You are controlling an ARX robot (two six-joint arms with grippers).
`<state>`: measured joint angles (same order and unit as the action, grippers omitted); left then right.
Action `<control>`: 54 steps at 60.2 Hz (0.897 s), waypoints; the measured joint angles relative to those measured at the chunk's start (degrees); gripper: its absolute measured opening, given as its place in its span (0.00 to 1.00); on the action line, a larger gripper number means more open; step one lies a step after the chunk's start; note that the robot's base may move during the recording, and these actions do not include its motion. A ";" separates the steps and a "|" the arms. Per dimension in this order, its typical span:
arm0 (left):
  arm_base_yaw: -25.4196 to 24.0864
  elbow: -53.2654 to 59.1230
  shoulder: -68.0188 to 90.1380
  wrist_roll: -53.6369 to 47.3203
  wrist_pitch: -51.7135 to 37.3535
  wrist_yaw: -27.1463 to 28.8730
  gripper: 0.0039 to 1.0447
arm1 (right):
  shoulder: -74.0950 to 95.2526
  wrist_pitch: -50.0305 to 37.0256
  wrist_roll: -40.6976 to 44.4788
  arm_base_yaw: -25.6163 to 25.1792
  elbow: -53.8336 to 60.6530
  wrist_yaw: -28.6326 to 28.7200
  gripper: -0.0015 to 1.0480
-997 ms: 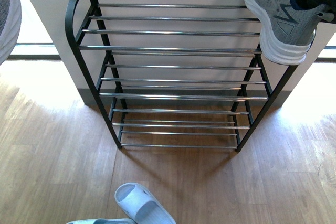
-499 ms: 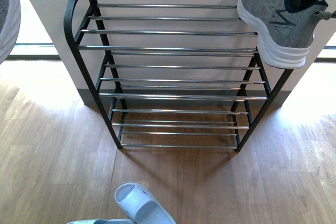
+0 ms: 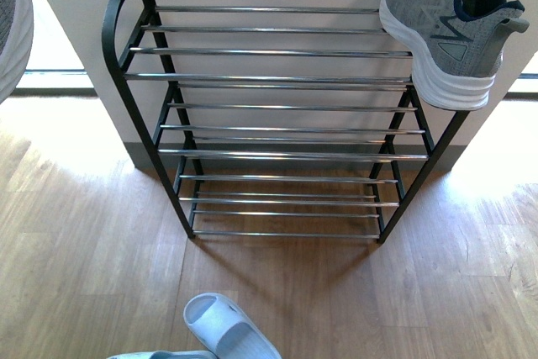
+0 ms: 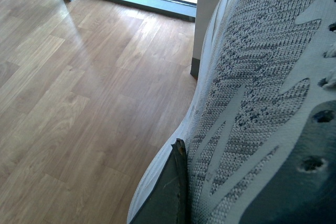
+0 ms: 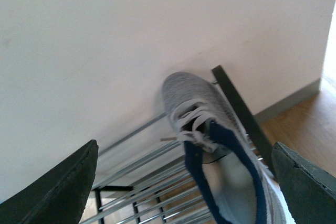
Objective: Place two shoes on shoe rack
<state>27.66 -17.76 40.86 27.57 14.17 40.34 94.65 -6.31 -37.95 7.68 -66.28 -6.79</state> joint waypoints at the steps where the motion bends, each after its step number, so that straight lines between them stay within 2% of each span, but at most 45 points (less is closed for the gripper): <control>1: 0.00 0.00 0.00 0.00 0.00 -0.02 0.02 | -0.37 -0.31 0.00 -0.04 0.46 0.39 0.91; 12: 0.00 0.00 0.00 0.00 0.00 0.00 0.02 | -14.71 -9.03 6.36 -2.01 17.70 13.20 0.91; 22: 0.00 0.00 0.00 0.00 0.00 0.00 0.02 | -27.34 -16.06 13.64 -8.26 32.39 23.28 0.91; 32: 0.00 0.00 0.00 0.00 0.00 -0.04 0.02 | -28.35 -16.61 15.85 -9.77 35.08 23.28 0.91; 34: 0.00 0.00 0.00 0.00 0.00 -0.07 0.02 | -28.04 -19.19 18.16 -9.11 36.00 20.52 0.88; 35: 0.00 0.00 0.00 0.00 0.00 -0.07 0.02 | -28.06 -23.26 20.13 -8.57 37.35 16.72 0.84; 36: 0.00 0.00 0.00 0.00 0.00 -0.07 0.02 | -28.06 -24.13 21.29 -8.48 37.68 15.89 0.84; 37: 0.00 0.00 0.00 0.00 0.00 0.00 0.02 | -28.33 -27.78 23.47 -8.22 39.19 12.68 0.80; 40: 0.00 0.00 0.00 0.00 0.00 0.04 0.02 | -28.89 -31.91 27.74 -7.93 41.22 9.38 0.74; 44: 0.00 0.00 0.00 0.00 0.00 0.07 0.02 | -30.82 -35.17 31.74 -7.89 44.30 7.30 0.64; 54: 0.02 0.00 0.00 0.00 0.00 -0.09 0.02 | -35.43 -36.13 36.11 -7.89 50.25 6.80 0.39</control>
<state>27.68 -17.76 40.86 27.57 14.17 40.25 59.22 -42.44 -1.85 -0.21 -16.03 0.01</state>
